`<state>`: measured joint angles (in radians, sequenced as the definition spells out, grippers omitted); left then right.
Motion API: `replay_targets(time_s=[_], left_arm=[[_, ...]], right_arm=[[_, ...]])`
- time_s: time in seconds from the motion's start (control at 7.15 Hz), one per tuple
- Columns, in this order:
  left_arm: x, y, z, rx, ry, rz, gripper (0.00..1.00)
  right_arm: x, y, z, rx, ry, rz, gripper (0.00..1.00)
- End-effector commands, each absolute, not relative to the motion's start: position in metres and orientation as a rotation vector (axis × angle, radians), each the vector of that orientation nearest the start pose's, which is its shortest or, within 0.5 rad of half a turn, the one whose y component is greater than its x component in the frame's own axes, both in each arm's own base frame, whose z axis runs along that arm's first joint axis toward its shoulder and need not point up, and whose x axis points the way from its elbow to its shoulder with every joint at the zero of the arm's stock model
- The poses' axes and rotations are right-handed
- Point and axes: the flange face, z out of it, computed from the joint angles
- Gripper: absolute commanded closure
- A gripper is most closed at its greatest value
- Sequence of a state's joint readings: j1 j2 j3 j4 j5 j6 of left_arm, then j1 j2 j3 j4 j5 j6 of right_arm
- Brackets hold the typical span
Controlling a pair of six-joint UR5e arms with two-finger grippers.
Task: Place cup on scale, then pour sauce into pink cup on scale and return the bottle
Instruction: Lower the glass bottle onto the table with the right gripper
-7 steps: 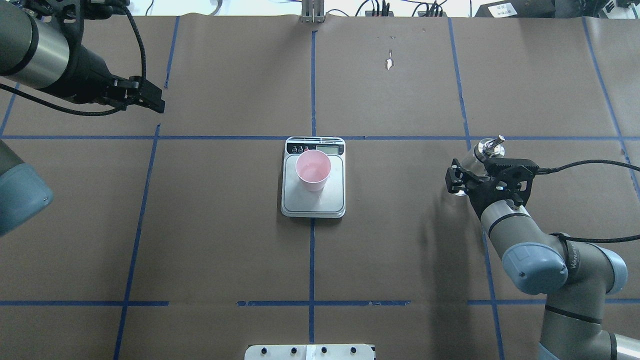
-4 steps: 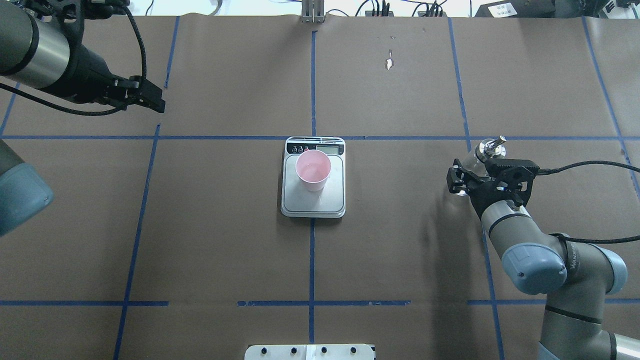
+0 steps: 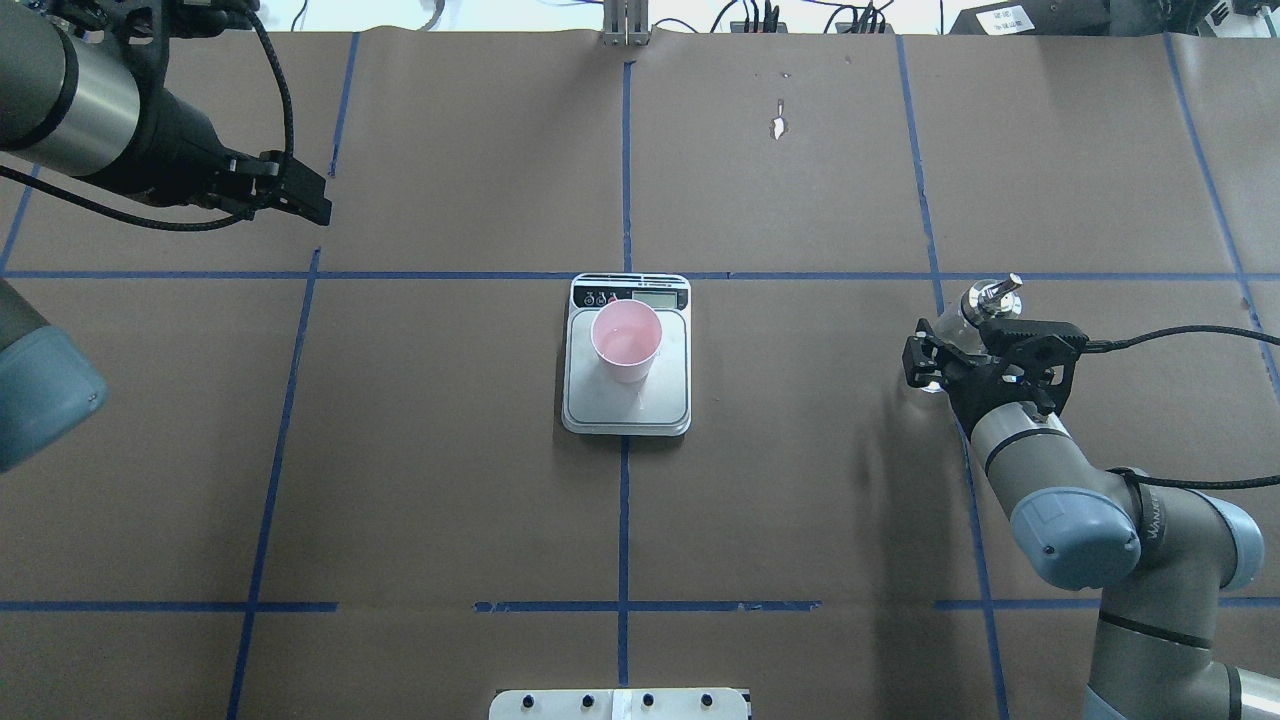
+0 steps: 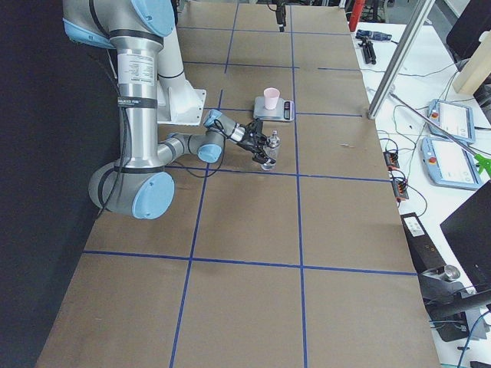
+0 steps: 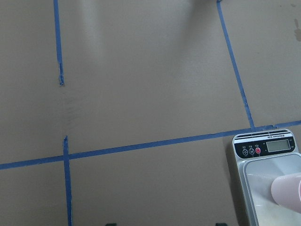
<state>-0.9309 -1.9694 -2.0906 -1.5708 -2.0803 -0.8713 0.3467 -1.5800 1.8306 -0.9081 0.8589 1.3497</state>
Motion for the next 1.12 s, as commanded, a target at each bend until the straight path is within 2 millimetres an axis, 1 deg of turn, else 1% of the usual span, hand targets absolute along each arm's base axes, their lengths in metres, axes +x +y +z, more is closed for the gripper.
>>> replay_targets(time_s=[0.0, 0.42, 0.56, 0.7, 0.98], left_arm=[[0.2500, -0.4779, 0.2159, 0.329, 0.958, 0.022, 0.24], [0.2499, -0.4779, 0.2159, 0.328, 0.958, 0.021, 0.24], [0.2496, -0.4775, 0.2153, 0.329, 0.959, 0.021, 0.24], [0.2499, -0.4779, 0.2159, 0.328, 0.958, 0.021, 0.24], [0.2499, -0.4779, 0.2159, 0.328, 0.958, 0.021, 0.24]], right_arm=[[-0.4025, -0.3544, 0.4662, 0.876, -0.642, 0.428, 1.00], [-0.4031, -0.3537, 0.4661, 0.874, -0.644, 0.426, 1.00], [-0.4036, -0.3531, 0.4661, 0.874, -0.645, 0.425, 0.38], [-0.4051, -0.3521, 0.4682, 0.873, -0.643, 0.422, 0.00], [-0.4069, -0.3487, 0.4671, 0.871, -0.650, 0.416, 0.00]])
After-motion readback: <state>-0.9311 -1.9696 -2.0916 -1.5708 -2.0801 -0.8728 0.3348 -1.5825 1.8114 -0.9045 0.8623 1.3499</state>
